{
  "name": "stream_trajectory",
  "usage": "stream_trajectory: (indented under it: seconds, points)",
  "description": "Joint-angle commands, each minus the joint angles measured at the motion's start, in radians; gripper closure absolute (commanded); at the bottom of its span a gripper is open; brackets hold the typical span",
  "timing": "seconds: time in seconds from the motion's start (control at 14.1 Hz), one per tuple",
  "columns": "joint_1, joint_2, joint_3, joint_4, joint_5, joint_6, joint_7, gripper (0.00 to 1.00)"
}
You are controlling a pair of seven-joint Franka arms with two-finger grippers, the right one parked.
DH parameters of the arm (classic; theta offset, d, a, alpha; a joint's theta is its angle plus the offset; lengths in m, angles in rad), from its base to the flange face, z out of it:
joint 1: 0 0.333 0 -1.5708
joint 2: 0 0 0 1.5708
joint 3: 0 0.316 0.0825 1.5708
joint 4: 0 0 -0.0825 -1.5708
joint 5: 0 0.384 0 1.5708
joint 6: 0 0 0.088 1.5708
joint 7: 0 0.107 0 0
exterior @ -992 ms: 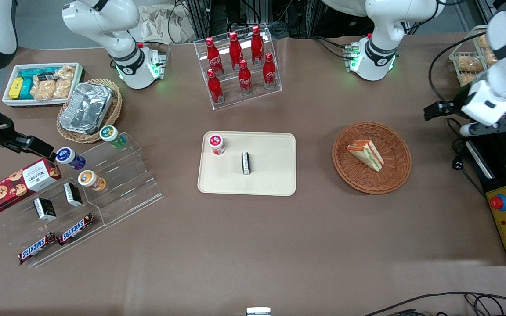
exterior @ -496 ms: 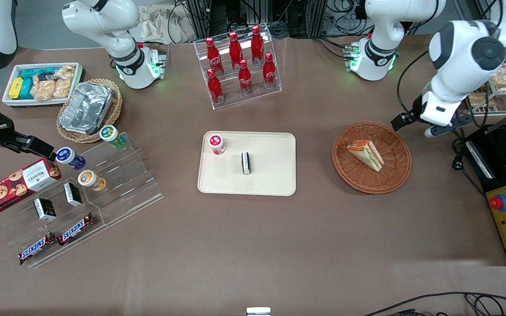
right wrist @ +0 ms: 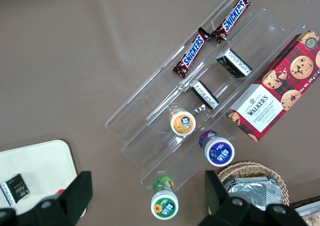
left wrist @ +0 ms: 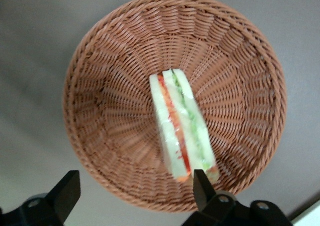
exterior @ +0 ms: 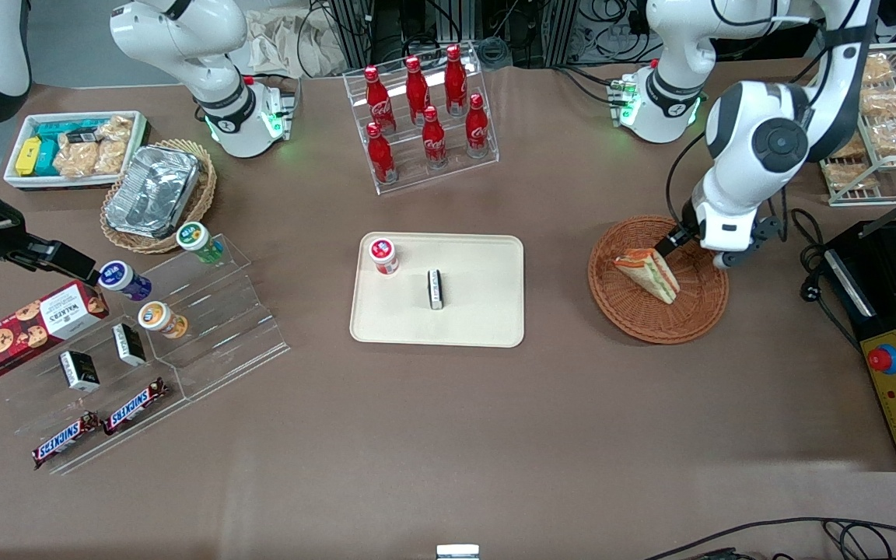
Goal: Place sandwich from basket to tray
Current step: 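Lower the left gripper and close it on the sandwich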
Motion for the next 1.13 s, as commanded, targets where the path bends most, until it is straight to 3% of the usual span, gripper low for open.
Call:
stream_trajectory:
  seconds: [0.0,0.14,0.78,0.85,0.99,1.06]
  points:
    - [-0.017,0.073,-0.011,0.02,-0.018,0.135,-0.17,0.0]
    - [-0.021,0.111,-0.019,0.025,-0.016,0.203,-0.252,0.01]
    - [-0.052,0.185,-0.022,0.005,0.005,0.222,-0.295,0.03]
    - [-0.063,0.194,-0.022,0.005,0.007,0.222,-0.296,0.1]
    - [-0.067,0.194,-0.022,0.008,0.007,0.222,-0.298,0.55]
    - [-0.067,0.194,-0.02,0.014,0.007,0.222,-0.297,0.73]
